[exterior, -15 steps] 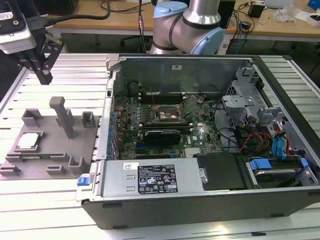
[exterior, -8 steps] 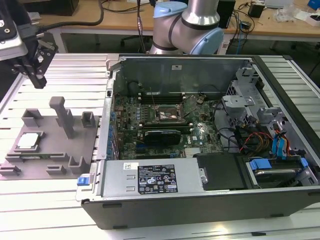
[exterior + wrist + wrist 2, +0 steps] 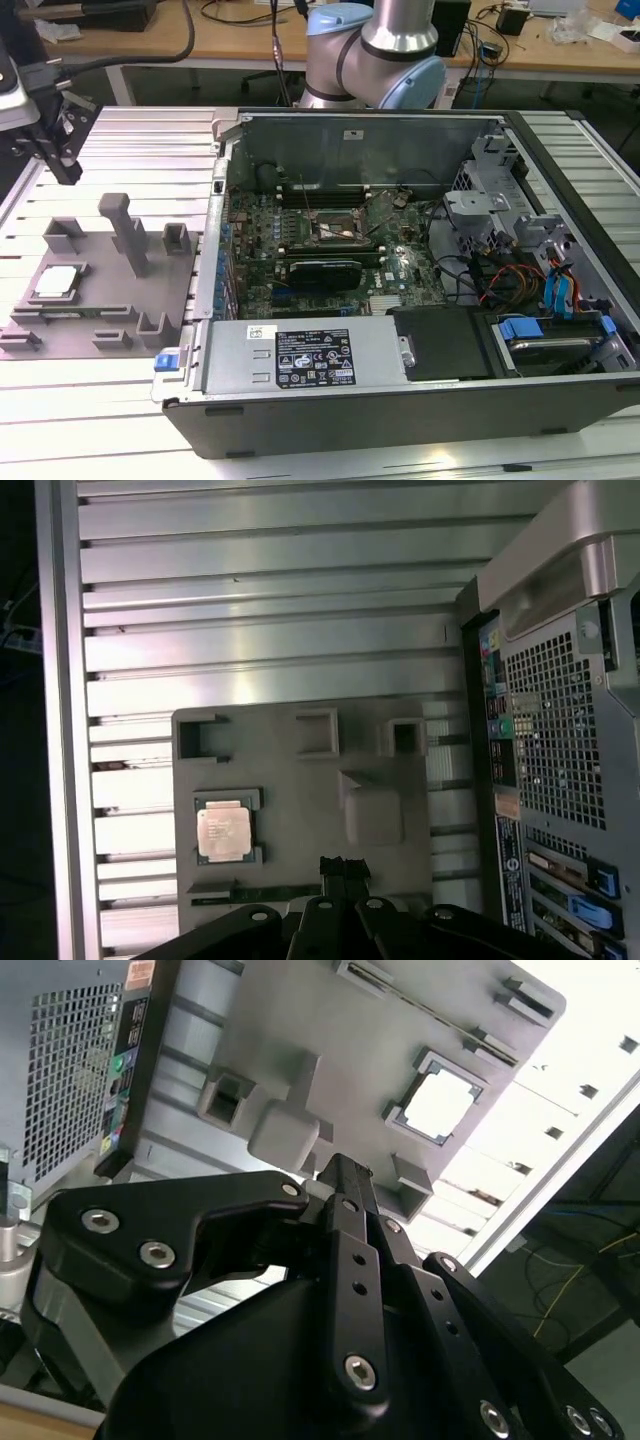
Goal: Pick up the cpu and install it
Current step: 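Reach for the cpu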
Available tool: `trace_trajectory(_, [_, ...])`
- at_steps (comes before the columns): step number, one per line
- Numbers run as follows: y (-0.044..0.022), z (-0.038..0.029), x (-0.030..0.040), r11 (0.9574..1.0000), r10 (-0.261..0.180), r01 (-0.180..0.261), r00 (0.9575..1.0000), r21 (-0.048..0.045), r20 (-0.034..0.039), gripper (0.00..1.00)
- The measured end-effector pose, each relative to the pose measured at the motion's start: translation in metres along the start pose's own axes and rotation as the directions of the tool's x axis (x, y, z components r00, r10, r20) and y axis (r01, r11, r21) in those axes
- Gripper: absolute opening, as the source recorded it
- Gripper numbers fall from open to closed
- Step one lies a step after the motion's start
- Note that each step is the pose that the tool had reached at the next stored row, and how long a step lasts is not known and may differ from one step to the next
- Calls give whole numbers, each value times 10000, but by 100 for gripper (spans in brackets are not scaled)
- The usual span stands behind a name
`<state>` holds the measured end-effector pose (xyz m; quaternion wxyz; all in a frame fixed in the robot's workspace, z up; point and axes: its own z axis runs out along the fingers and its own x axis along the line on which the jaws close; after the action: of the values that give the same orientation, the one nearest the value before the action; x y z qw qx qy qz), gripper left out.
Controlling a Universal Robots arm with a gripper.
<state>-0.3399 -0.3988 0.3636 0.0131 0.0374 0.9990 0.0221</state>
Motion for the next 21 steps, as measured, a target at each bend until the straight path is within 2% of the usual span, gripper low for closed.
trace_trajectory(5, [-9, 83, 66, 10000, -1, 1, 10000, 1, -1, 11])
trace_trajectory(10, [-21, 221, 139, 10000, 0, 0, 10000, 0, -1, 11])
trace_trajectory(14, [-30, 301, 181, 10000, 0, 0, 10000, 1, -1, 11])
trace_trajectory(17, [-44, 410, 247, 10000, 1, -1, 10000, 2, -2, 11])
trace_trajectory(21, [-54, 481, 320, 10000, 0, 0, 10000, 0, 0, 11])
